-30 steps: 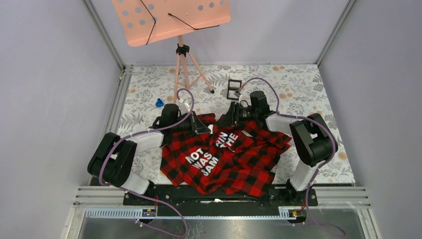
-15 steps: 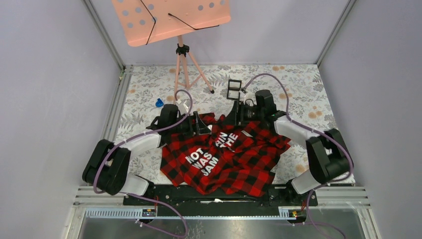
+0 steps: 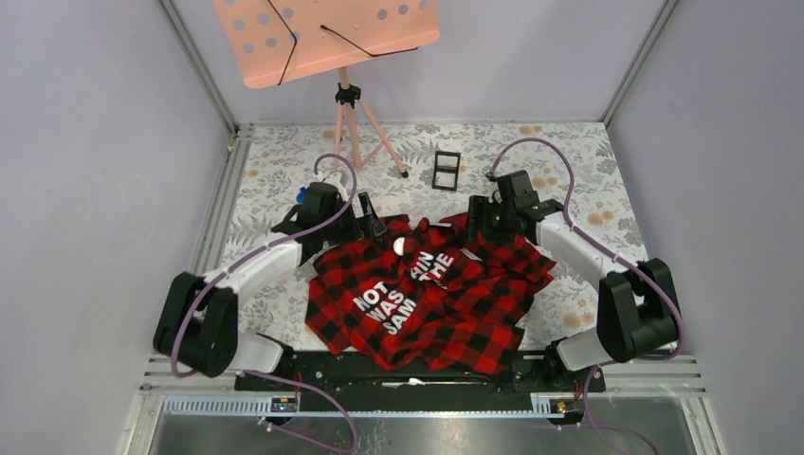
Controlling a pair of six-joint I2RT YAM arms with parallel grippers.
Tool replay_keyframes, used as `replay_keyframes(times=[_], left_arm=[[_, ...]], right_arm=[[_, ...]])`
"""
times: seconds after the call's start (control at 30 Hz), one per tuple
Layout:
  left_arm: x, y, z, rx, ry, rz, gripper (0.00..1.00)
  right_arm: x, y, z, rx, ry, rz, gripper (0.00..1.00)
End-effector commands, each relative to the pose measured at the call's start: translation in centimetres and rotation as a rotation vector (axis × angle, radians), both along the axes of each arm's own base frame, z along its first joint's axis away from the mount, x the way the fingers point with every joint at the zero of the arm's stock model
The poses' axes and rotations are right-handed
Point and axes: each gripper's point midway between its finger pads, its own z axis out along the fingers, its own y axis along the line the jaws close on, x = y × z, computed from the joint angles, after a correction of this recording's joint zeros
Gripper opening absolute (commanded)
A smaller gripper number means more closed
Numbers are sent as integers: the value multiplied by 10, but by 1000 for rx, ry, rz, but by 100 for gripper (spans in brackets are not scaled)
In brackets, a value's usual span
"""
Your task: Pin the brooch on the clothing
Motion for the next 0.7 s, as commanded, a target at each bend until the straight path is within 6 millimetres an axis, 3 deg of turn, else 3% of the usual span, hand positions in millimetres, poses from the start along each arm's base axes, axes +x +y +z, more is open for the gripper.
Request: replay_keyframes(times=[0.0, 0.13, 0.3, 0.43, 0.67], left_arm=[[20, -8, 1, -12, -28, 3, 99], [32, -3, -9, 53, -38, 5, 99], [38, -5, -24, 110, -13, -14, 99], [33, -14, -36, 133, 9, -42, 99], [26, -33, -52, 140, 48, -92, 97]], right_arm=[[12, -48, -17, -143, 61, -137, 74], [19, -94, -25, -205, 91, -273, 77], [10, -141, -43, -217, 198, -430, 76], [-4, -155, -55, -178, 266, -513, 75], [-22, -160, -71, -215, 334, -525, 75]])
